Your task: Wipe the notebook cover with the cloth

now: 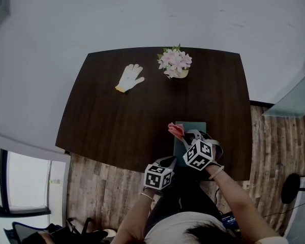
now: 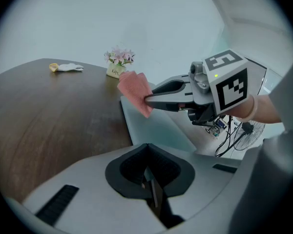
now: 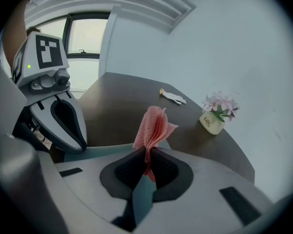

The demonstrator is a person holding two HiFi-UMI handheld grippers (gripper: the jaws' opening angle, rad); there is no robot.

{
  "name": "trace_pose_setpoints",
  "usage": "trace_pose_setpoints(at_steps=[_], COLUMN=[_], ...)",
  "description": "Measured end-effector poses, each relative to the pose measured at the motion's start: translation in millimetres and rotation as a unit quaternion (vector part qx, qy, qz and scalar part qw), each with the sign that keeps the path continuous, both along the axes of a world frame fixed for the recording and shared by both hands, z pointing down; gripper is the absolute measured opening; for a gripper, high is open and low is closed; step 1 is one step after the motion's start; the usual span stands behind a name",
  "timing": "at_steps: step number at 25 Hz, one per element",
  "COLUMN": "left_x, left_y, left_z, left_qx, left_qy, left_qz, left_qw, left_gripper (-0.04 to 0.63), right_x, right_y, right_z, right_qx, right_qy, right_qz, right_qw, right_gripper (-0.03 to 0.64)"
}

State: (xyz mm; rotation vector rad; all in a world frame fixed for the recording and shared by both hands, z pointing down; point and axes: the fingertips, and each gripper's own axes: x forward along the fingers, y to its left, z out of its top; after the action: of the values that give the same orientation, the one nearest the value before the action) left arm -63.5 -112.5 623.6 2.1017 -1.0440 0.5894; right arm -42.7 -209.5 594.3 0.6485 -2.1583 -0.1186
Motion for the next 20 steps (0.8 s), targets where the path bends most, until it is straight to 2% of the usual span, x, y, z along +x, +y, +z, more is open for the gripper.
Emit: trace_pose_setpoints(at_steps=[12,20], left_x=[-1,-3], left_y=[0,0], left_z=[1,-1], left_qx=[-0.001,-0.006], left_qy=[-0.002,0.001], left_qz=[-0.001,0.0], left_qw=[1.0,1.0], left_gripper=[0.018,0.018], right_x=[-16,-12], right_y=[2,2], right_z=[31,31], right_qx=[-0.017,-0.02], right_qy=[0.056,0.061], right_qz=[-0.035,-0.04], right_qw=[0.998,0.997], right_gripper=[0.032,0.031])
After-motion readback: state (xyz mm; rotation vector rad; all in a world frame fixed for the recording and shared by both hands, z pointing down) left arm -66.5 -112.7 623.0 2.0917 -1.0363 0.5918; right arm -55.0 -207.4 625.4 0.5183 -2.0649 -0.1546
